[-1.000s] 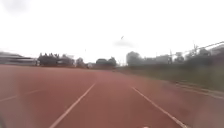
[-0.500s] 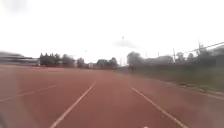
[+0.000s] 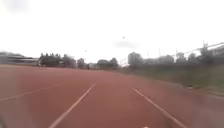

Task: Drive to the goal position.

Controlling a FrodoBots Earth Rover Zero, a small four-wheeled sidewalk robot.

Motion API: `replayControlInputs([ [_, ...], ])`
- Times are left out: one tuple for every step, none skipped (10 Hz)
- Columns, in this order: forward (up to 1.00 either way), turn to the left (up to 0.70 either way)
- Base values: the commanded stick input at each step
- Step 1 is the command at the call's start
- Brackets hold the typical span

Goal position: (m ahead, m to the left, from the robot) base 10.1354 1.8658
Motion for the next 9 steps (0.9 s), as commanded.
replayControlInputs([
  [0.7,0.0],
  [0.7,0.0],
  [0.7,0.0],
  [0.7,0.0],
  [0.7,0.0],
  [0.7,0.0],
  [0.7,0.0],
  [0.7,0.0],
  [0.7,0.0],
])
